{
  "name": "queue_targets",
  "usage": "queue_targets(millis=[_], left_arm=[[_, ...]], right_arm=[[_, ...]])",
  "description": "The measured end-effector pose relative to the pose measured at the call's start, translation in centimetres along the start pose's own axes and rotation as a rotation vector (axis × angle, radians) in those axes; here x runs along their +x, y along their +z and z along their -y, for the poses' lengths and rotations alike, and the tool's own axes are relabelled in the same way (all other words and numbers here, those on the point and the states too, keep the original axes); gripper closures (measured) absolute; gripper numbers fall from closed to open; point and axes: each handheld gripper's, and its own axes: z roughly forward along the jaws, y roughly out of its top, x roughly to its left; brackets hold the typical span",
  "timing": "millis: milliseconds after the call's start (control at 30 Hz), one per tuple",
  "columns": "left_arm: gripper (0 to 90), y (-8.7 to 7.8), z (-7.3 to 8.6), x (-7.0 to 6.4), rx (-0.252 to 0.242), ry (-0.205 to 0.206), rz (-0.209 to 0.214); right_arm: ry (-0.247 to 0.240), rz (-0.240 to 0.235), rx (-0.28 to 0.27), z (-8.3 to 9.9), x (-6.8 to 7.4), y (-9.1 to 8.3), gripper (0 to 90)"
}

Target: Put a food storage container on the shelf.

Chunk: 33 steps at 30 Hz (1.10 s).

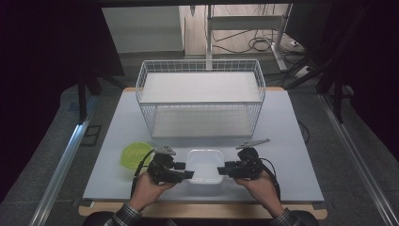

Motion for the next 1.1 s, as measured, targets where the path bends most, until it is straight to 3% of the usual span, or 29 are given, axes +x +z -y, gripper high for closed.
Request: queue_targets(millis=[33,67,167,300,633,867,1100], left_arm=[[52.3,0.0,0.0,0.0,0.0,0.0,0.0],[56.1,-0.3,-0.1,-0.4,-0.001,-0.013,-0.031],[61.4,-0.5,-0.1,-0.6,-0.015,-0.038,-0.068],[74.0,-1.0,0.0,-0.5,-0.04,-0.05,-0.075],[77.6,-0.7,0.4,-0.5,-0.092,-0.07,-0.128],[77.8,-1.4,-0.1,-0.8,-0.144,-0.057,-0.135],[78.2,-2.5,-1.0,-0.8,-0.175,-0.041,-0.142]], right_arm=[[0.006,-0.002,-0.005,0.1,0.0,-0.1,61.1],[0.016,0.001,-0.016,0.2,0.1,-0.3,63.7],[0.04,0.001,-0.049,0.3,0.2,-0.6,69.2],[0.075,-0.013,-0.103,0.6,0.0,-0.9,79.0],[-0.014,0.061,-0.154,0.6,0.9,-0.7,79.4],[-0.057,0.073,-0.192,0.1,1.3,-1.5,79.3],[-0.086,0.054,-0.225,-1.0,1.4,-2.1,79.3]])
